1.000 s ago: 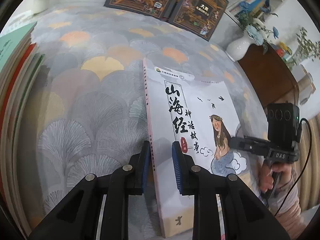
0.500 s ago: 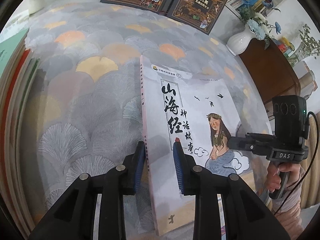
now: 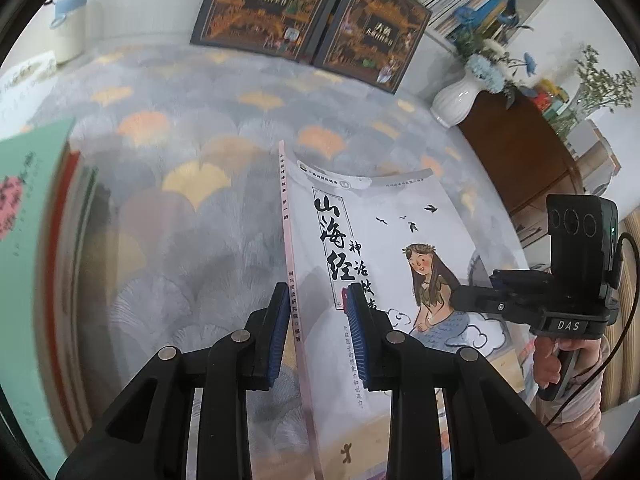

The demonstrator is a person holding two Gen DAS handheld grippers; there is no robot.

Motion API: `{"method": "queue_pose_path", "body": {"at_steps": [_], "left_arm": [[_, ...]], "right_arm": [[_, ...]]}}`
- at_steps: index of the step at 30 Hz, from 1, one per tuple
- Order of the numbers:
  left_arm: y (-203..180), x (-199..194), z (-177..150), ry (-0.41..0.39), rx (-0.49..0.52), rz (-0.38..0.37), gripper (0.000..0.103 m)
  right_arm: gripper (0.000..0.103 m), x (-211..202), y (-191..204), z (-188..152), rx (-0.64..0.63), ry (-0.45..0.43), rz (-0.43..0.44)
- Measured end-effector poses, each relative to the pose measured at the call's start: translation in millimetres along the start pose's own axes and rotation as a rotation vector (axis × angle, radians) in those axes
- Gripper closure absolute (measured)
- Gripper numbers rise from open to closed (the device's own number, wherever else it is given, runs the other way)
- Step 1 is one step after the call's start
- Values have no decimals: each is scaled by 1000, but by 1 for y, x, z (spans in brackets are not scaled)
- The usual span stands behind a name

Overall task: Organize books
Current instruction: 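Carry the mermaid book to the white table and lower it onto the stack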

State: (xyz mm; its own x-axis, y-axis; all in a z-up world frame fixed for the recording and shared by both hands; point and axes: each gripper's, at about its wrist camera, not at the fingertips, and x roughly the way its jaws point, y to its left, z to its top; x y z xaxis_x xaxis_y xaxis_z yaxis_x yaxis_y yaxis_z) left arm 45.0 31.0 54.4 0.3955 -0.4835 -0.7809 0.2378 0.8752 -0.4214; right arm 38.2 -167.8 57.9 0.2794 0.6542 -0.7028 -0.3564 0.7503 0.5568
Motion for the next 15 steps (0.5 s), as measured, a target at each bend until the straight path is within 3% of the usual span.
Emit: {"method": "queue_pose_path", "body": {"at_steps": [7,15], "left_arm": [[-1,-34,6,-80,21,-6,76],[8,-91,14,-193,50,36,73]], "right_arm": [[84,-14,37,9,-88,-46,-14],[83,-18,98,31,-220,-105,-22]]}}
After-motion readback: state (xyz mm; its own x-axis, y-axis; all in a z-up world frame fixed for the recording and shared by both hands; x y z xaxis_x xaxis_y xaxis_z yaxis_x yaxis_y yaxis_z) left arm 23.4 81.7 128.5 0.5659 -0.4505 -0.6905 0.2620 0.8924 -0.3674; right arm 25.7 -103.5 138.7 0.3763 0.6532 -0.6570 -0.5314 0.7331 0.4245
